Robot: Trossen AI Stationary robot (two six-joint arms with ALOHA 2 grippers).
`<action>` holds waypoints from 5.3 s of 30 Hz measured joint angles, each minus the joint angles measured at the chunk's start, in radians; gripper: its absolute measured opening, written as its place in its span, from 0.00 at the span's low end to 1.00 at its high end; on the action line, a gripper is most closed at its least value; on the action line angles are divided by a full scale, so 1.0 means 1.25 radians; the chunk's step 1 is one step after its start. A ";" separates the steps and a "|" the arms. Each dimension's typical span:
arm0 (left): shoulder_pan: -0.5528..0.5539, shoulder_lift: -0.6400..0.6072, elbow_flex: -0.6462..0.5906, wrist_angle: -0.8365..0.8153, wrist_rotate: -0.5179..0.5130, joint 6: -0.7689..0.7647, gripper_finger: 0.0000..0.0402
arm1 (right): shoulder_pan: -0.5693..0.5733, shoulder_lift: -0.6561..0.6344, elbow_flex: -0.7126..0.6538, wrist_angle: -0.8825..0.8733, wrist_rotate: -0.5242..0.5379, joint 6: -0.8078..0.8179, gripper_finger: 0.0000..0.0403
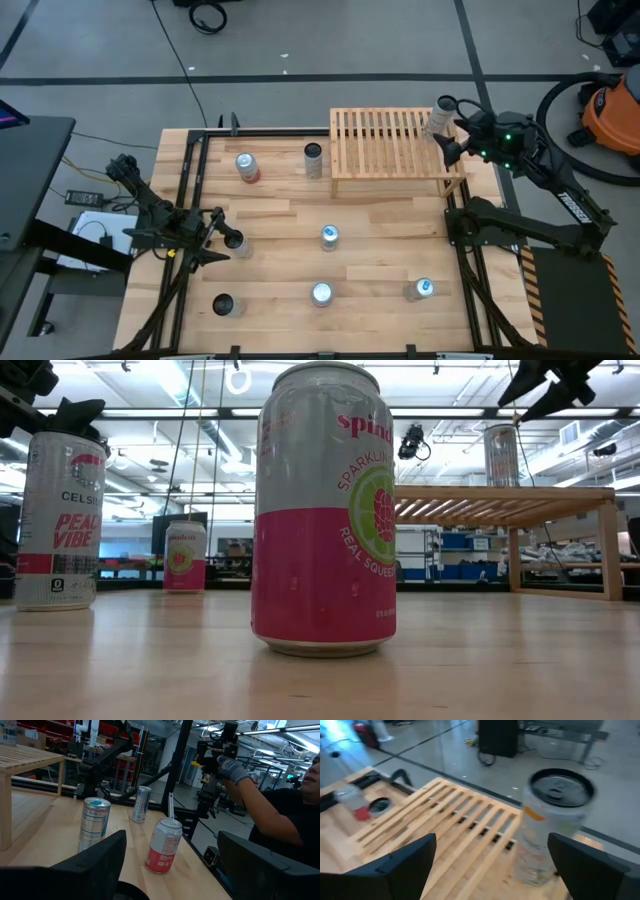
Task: Place canned beverage on shelf
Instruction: Put the bottom white-yellow soda can on the shelf
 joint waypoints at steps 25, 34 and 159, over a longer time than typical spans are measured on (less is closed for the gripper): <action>0.000 0.000 0.000 0.000 0.000 -0.001 0.79 | 0.000 0.074 0.000 0.078 0.204 -0.011 0.93; 0.000 0.000 0.000 0.000 0.000 -0.001 0.79 | -0.002 0.073 0.000 0.074 0.225 -0.009 0.93; 0.000 0.000 0.000 0.000 0.000 0.000 0.79 | -0.034 0.087 -0.033 0.188 0.243 -0.017 0.66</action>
